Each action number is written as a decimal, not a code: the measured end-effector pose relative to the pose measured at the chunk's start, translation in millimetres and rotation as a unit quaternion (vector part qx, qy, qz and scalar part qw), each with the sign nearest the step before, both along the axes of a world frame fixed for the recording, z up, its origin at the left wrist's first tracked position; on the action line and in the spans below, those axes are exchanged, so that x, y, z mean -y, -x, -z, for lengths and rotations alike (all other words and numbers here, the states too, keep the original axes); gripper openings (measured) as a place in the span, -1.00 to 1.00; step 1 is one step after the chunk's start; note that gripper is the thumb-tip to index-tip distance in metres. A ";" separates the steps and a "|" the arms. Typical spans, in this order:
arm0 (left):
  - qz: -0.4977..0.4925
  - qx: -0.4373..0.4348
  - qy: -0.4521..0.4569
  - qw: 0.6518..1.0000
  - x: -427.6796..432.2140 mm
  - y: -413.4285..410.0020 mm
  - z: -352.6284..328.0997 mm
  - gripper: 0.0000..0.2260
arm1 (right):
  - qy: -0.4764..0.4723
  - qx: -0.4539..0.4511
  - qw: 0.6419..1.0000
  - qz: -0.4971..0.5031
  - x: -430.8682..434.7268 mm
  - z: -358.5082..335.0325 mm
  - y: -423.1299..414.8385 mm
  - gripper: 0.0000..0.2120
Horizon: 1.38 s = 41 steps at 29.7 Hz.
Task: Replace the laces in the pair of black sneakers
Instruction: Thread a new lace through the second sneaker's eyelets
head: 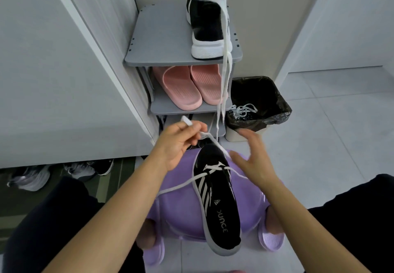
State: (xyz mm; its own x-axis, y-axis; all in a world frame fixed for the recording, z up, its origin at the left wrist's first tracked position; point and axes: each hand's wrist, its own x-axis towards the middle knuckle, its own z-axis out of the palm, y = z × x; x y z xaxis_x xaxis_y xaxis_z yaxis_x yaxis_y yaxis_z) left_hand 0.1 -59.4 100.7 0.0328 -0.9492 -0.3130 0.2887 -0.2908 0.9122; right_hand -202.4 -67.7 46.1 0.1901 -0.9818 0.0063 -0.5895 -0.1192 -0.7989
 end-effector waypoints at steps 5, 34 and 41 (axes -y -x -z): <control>0.023 -0.042 0.006 0.999 -3.2 14.9 -2.3 -0.86 | 0.079 -0.053 0.991 -0.090 7.5 -16.0 -40.0 -0.86; -0.185 0.077 -0.087 0.976 -41.7 20.2 26.2 -0.91 | -0.067 0.008 0.995 -0.073 6.8 -13.4 20.5 -0.91; -0.099 0.115 -0.045 0.987 -38.1 37.1 15.6 -0.89 | -0.154 0.105 0.969 -0.161 2.5 -22.6 -27.3 -0.94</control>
